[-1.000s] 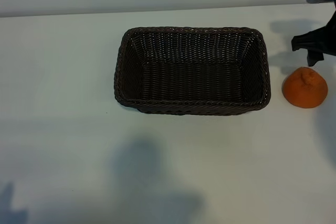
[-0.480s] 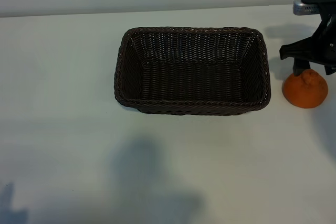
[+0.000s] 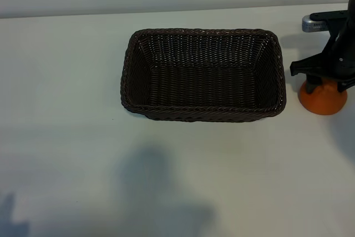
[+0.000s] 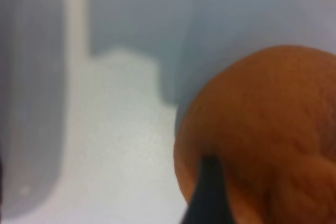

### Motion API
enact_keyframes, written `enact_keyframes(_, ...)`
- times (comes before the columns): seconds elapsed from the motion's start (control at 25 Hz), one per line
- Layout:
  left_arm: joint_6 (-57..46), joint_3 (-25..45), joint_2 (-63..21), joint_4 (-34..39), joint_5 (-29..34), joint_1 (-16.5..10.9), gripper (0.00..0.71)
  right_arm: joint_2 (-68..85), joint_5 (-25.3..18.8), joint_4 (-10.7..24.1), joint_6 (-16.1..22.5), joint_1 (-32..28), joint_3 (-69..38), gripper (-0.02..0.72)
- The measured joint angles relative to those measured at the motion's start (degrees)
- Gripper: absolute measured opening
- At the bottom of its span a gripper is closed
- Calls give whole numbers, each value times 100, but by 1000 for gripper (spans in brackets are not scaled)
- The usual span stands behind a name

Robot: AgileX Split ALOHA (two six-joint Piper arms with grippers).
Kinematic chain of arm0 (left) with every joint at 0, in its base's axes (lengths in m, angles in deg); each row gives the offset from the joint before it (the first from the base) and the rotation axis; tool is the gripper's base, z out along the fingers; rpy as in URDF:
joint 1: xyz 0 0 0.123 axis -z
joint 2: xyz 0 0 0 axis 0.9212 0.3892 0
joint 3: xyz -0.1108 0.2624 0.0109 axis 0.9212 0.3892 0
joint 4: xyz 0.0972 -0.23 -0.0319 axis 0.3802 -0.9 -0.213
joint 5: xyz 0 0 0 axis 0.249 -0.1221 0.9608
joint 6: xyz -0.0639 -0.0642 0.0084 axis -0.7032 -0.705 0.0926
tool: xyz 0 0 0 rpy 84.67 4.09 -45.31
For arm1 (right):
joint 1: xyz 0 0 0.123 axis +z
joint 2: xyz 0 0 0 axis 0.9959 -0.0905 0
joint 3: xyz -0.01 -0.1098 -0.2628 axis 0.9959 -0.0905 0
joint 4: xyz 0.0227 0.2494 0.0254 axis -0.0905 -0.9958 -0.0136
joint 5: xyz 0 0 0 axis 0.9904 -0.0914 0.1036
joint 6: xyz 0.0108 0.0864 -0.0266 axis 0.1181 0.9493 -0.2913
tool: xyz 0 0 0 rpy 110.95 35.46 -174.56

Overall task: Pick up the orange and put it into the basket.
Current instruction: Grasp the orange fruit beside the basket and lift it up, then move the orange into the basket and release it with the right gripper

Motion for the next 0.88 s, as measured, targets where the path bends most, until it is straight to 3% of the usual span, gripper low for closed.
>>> enact_keyframes(0.08,0,0,0,0,0,0,594,-49,-32,-6,0,0,0,430)
enact_keyframes(0.2,0,0,0,0,0,0,594,-64,-185,0,0,0,12,189)
enact_keyframes(0.28,0,0,0,0,0,0,594,-35,-257,12,-11,0,19,105)
enact_keyframes(0.68,13,0,0,0,0,0,594,415,-519,17,-143,0,19,94)
enact_keyframes(0.88,13,0,0,0,0,0,594,927,-1140,-16,-194,0,483,95)
